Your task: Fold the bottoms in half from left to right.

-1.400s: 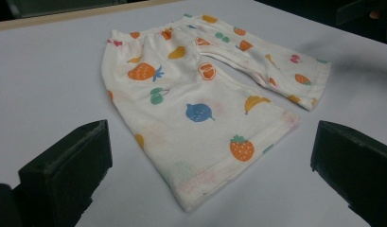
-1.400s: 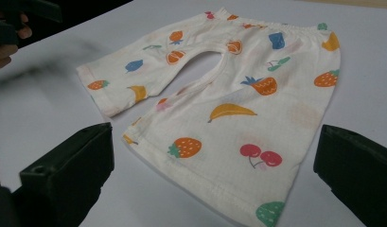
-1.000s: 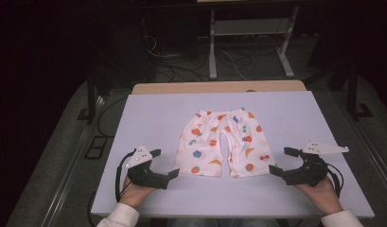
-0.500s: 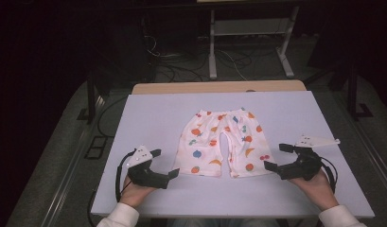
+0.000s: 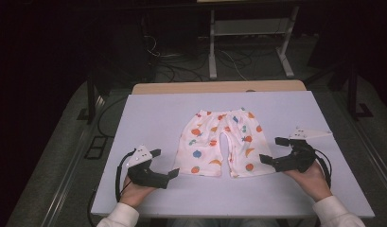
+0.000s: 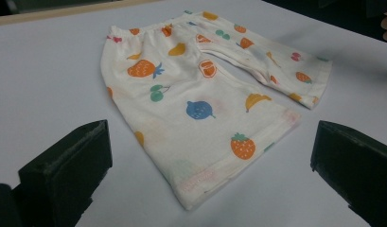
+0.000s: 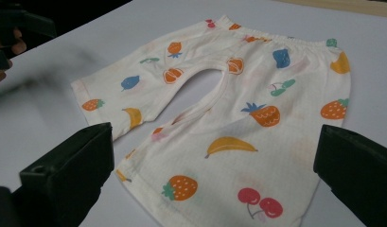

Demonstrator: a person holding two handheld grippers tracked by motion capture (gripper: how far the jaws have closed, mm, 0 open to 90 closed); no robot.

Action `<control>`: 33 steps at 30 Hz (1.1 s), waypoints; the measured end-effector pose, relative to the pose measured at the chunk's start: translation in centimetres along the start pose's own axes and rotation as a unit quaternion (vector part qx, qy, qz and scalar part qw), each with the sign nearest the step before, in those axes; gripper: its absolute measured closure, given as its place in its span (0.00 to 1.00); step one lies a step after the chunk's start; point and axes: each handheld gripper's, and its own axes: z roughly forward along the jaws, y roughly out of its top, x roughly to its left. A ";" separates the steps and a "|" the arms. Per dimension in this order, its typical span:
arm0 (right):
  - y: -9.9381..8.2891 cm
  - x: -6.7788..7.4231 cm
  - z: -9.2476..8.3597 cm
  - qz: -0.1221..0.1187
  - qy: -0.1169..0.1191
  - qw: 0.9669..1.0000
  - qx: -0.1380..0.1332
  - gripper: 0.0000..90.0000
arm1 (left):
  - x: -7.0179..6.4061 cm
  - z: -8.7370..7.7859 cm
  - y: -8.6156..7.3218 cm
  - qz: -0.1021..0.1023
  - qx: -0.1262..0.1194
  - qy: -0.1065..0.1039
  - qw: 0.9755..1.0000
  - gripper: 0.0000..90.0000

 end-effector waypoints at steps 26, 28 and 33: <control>3.6 0.4 1.4 -0.009 0.027 1.000 -0.010 0.00 | 0.0 0.0 0.0 -0.002 0.000 0.000 1.000 0.00; 3.9 0.4 1.6 -0.007 0.034 0.999 -0.011 0.00 | 0.0 0.0 0.0 -0.003 0.001 0.000 1.000 0.00; 4.8 0.8 2.3 -0.019 0.037 0.999 -0.007 0.00 | 0.0 0.0 0.0 -0.002 0.000 -0.001 1.000 0.00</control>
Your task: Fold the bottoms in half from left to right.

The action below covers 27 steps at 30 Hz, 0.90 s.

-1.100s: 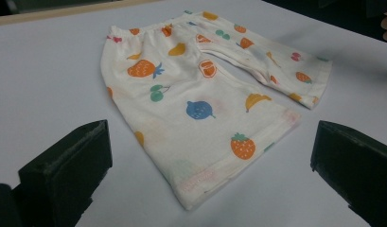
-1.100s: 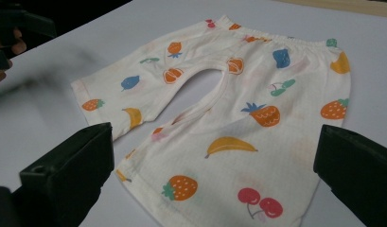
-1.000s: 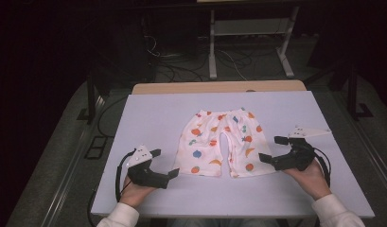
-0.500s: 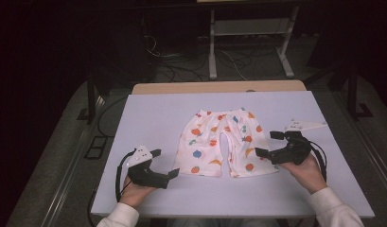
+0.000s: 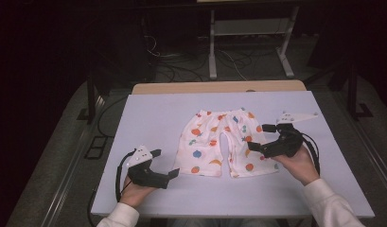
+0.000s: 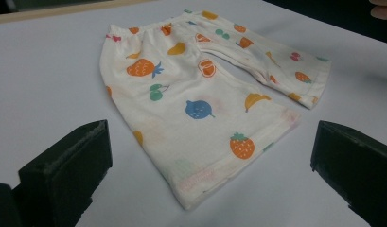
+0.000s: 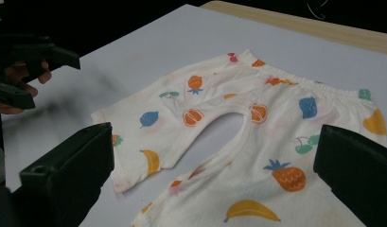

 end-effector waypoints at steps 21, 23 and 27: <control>3.0 1.3 2.8 -0.027 0.018 0.999 0.009 0.00 | 0.0 0.0 0.0 0.001 -0.001 -0.001 1.000 0.00; 3.3 1.4 3.1 -0.029 0.021 0.999 0.010 0.00 | 0.0 0.0 0.0 0.000 -0.001 -0.001 1.000 0.00; 3.6 1.6 3.7 -0.031 0.024 0.999 0.012 0.00 | 0.0 0.0 0.0 0.000 -0.001 -0.002 1.000 0.00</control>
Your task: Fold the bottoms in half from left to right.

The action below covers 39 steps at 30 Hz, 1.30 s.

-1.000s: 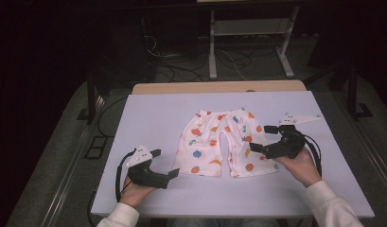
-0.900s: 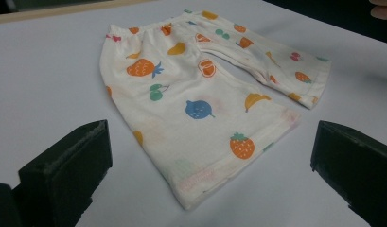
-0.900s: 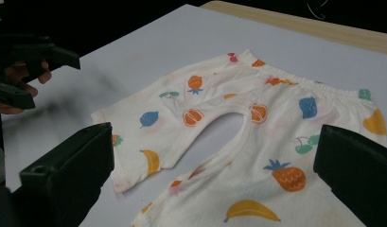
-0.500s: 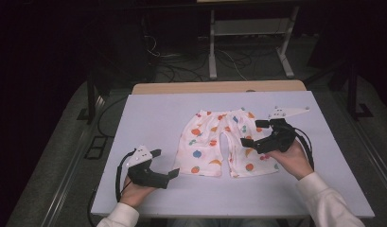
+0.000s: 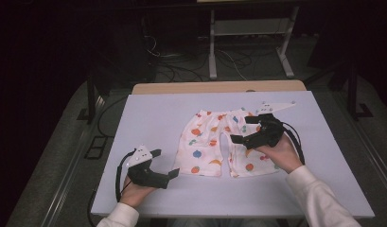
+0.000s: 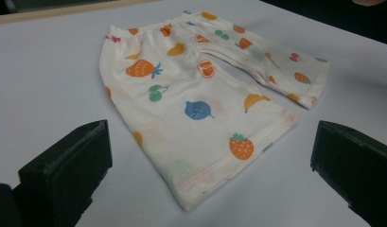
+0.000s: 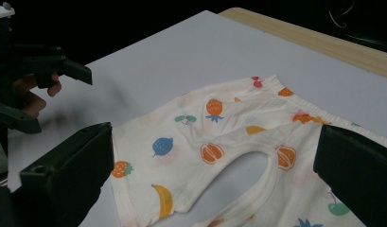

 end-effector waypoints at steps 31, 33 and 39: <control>1.9 -1.2 4.5 0.010 -0.007 1.000 0.022 0.00 | 0.0 0.2 0.1 0.000 0.000 -0.006 1.000 0.00; 2.2 -1.3 4.7 0.011 -0.008 1.000 0.022 0.00 | 0.0 0.2 0.1 0.000 -0.001 -0.007 1.000 0.00; 3.0 -1.9 5.3 0.013 -0.010 1.000 0.021 0.00 | 0.0 0.3 0.1 0.001 -0.001 -0.009 1.000 0.00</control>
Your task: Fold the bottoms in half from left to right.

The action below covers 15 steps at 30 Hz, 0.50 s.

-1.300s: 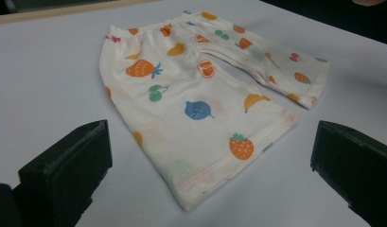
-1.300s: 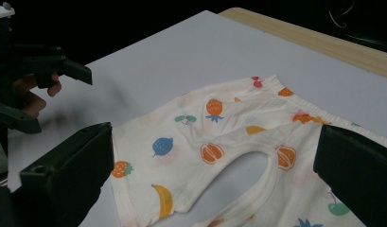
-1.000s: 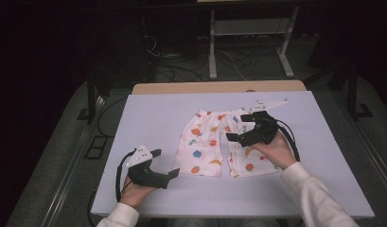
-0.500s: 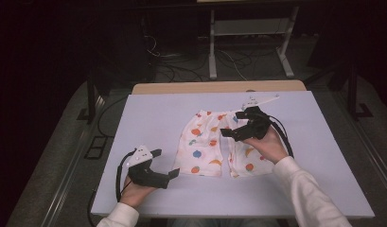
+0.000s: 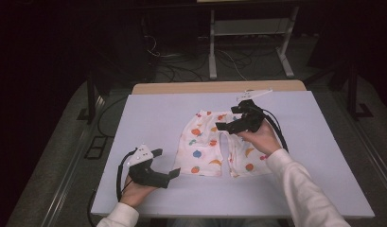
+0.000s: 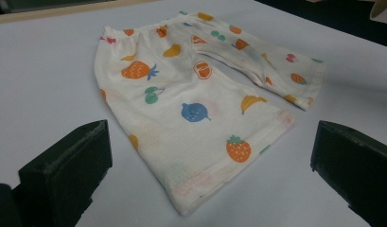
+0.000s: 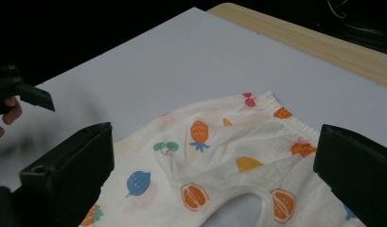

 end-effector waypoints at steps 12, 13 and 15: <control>1.2 -1.0 1.8 0.005 -0.005 1.000 0.001 0.00 | 0.0 0.1 0.0 0.001 0.001 0.001 1.000 0.00; 1.3 -1.0 2.1 0.005 -0.005 1.000 0.002 0.00 | 0.0 0.0 0.0 0.000 0.001 0.002 1.000 0.00; 1.4 -1.1 2.5 0.004 -0.005 1.000 0.005 0.00 | 0.1 0.0 0.0 -0.001 0.001 0.003 1.000 0.00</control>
